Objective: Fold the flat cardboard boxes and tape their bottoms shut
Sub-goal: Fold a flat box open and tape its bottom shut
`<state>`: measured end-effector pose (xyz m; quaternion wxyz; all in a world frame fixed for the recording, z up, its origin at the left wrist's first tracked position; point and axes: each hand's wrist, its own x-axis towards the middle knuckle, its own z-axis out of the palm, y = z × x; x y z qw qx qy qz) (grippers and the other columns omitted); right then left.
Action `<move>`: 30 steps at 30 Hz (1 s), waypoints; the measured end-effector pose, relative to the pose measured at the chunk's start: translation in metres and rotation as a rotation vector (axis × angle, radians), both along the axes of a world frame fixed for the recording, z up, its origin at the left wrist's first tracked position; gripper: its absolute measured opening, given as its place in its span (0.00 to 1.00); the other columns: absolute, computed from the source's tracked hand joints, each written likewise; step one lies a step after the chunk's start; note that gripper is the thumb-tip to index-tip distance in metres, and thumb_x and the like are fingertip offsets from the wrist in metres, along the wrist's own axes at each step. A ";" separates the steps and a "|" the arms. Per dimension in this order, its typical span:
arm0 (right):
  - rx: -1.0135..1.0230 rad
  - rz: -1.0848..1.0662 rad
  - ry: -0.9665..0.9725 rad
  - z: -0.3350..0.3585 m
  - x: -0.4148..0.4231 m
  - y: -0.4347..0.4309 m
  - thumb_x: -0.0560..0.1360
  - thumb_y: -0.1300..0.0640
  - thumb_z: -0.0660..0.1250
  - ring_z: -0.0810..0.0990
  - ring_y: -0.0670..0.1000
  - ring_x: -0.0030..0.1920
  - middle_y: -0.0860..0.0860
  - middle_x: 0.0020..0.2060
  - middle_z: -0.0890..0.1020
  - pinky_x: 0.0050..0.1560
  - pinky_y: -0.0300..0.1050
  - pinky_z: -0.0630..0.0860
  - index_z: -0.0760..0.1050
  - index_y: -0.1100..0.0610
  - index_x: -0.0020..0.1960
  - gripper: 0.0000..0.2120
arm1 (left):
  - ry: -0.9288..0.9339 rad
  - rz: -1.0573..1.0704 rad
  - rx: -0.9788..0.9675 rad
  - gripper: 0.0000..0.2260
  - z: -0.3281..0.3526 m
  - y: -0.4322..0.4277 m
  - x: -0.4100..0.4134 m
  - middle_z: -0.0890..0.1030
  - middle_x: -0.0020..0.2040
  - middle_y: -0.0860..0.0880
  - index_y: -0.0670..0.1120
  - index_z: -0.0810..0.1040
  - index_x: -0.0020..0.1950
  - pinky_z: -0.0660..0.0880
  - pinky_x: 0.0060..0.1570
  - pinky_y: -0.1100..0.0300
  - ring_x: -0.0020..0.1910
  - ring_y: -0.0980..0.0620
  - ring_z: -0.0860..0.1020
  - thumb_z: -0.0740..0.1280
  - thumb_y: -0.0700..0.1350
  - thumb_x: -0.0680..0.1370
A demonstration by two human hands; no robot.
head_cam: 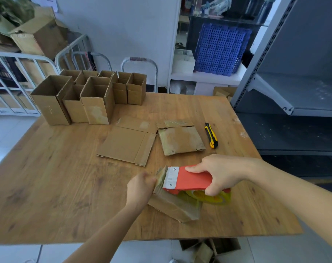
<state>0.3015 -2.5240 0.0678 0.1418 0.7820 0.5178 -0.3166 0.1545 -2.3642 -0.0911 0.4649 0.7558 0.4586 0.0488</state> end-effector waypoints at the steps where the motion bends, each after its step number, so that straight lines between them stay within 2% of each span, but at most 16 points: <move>1: 0.003 0.000 -0.005 0.000 0.001 0.000 0.73 0.47 0.69 0.72 0.48 0.47 0.42 0.44 0.65 0.48 0.45 0.74 0.52 0.42 0.78 0.40 | 0.050 0.009 -0.036 0.33 -0.002 0.007 -0.005 0.69 0.69 0.43 0.50 0.64 0.74 0.72 0.61 0.49 0.66 0.44 0.71 0.72 0.55 0.73; 2: 0.005 0.001 -0.009 -0.001 0.001 0.000 0.73 0.47 0.69 0.71 0.48 0.46 0.42 0.44 0.65 0.47 0.43 0.73 0.52 0.42 0.78 0.40 | 0.075 0.022 -0.048 0.40 -0.004 0.014 -0.012 0.63 0.73 0.42 0.53 0.57 0.77 0.70 0.64 0.47 0.70 0.43 0.66 0.74 0.56 0.71; 3: 0.002 0.002 -0.009 -0.001 0.001 0.000 0.73 0.47 0.69 0.71 0.47 0.45 0.43 0.45 0.65 0.45 0.42 0.72 0.52 0.42 0.78 0.40 | 0.058 0.034 -0.038 0.41 -0.005 0.018 -0.021 0.61 0.75 0.43 0.53 0.54 0.78 0.68 0.65 0.47 0.72 0.43 0.64 0.74 0.54 0.71; 5: -0.004 0.005 -0.010 -0.001 -0.001 0.001 0.73 0.47 0.69 0.70 0.47 0.44 0.43 0.44 0.65 0.44 0.41 0.72 0.52 0.42 0.78 0.40 | -0.111 0.022 0.003 0.32 -0.008 0.020 -0.036 0.66 0.74 0.47 0.51 0.59 0.77 0.66 0.68 0.53 0.72 0.48 0.66 0.67 0.41 0.76; 7: 0.000 0.010 -0.014 -0.002 0.000 0.002 0.73 0.47 0.69 0.71 0.47 0.43 0.41 0.44 0.64 0.45 0.42 0.73 0.51 0.42 0.78 0.40 | -0.245 -0.161 -0.111 0.28 -0.002 0.016 -0.043 0.71 0.70 0.56 0.54 0.64 0.74 0.66 0.67 0.60 0.71 0.54 0.68 0.60 0.35 0.77; 9: 0.006 0.007 -0.019 -0.003 0.001 0.002 0.72 0.47 0.69 0.71 0.47 0.42 0.41 0.44 0.65 0.45 0.42 0.74 0.52 0.42 0.78 0.40 | -0.185 -0.515 -0.267 0.28 0.009 0.012 -0.044 0.72 0.67 0.64 0.65 0.64 0.71 0.68 0.67 0.60 0.68 0.59 0.70 0.63 0.41 0.75; 10: 0.005 0.009 -0.022 -0.004 0.002 0.001 0.72 0.46 0.69 0.71 0.47 0.42 0.42 0.44 0.66 0.44 0.42 0.74 0.52 0.42 0.78 0.40 | -0.128 -0.660 -0.277 0.29 0.016 0.012 -0.041 0.72 0.66 0.66 0.68 0.62 0.71 0.69 0.67 0.57 0.67 0.61 0.71 0.65 0.44 0.75; 12: 0.004 0.005 -0.020 -0.004 0.002 0.001 0.72 0.47 0.69 0.72 0.47 0.42 0.43 0.44 0.66 0.42 0.41 0.72 0.53 0.42 0.78 0.40 | -0.036 -0.787 -0.171 0.37 0.030 0.016 -0.031 0.65 0.71 0.66 0.64 0.56 0.75 0.64 0.71 0.55 0.70 0.61 0.67 0.72 0.50 0.73; 14: 0.015 -0.001 -0.012 -0.004 0.002 0.002 0.71 0.47 0.70 0.73 0.47 0.41 0.43 0.44 0.67 0.39 0.41 0.71 0.54 0.42 0.78 0.40 | -0.002 -0.818 -0.020 0.52 0.043 0.018 -0.014 0.56 0.76 0.60 0.55 0.43 0.79 0.56 0.73 0.56 0.75 0.56 0.57 0.77 0.54 0.68; 15: 0.025 0.001 -0.010 -0.004 0.002 0.003 0.71 0.47 0.70 0.73 0.47 0.41 0.43 0.43 0.68 0.40 0.42 0.71 0.54 0.42 0.78 0.40 | 0.000 -0.860 0.031 0.57 0.048 0.018 -0.005 0.52 0.78 0.57 0.53 0.39 0.79 0.54 0.74 0.54 0.76 0.54 0.54 0.79 0.53 0.66; 17: 0.046 0.003 -0.015 -0.005 0.002 0.002 0.71 0.45 0.70 0.73 0.47 0.42 0.42 0.44 0.68 0.41 0.41 0.71 0.54 0.41 0.78 0.40 | 0.050 -0.992 0.131 0.60 0.051 0.018 0.012 0.51 0.79 0.53 0.54 0.36 0.78 0.56 0.74 0.52 0.76 0.51 0.55 0.80 0.52 0.64; 21: 0.077 0.055 -0.094 -0.008 -0.003 -0.005 0.68 0.35 0.72 0.68 0.46 0.49 0.45 0.51 0.67 0.44 0.40 0.67 0.51 0.42 0.78 0.46 | 0.139 -1.089 0.359 0.57 0.046 0.023 0.024 0.59 0.75 0.52 0.52 0.44 0.78 0.65 0.69 0.56 0.71 0.51 0.63 0.80 0.56 0.63; 26: 0.162 0.025 -0.069 -0.006 0.000 -0.002 0.70 0.41 0.72 0.72 0.48 0.50 0.47 0.52 0.67 0.48 0.42 0.74 0.47 0.40 0.78 0.46 | 0.143 -1.008 0.549 0.55 0.054 0.051 0.023 0.62 0.70 0.55 0.52 0.49 0.78 0.71 0.63 0.56 0.67 0.53 0.67 0.78 0.59 0.60; 30: 0.190 0.041 -0.079 -0.011 0.001 0.010 0.65 0.37 0.75 0.74 0.49 0.49 0.49 0.51 0.70 0.50 0.49 0.77 0.48 0.39 0.78 0.51 | 0.166 -0.972 0.551 0.50 0.050 0.070 0.009 0.61 0.69 0.56 0.53 0.55 0.76 0.72 0.62 0.58 0.64 0.53 0.68 0.78 0.59 0.61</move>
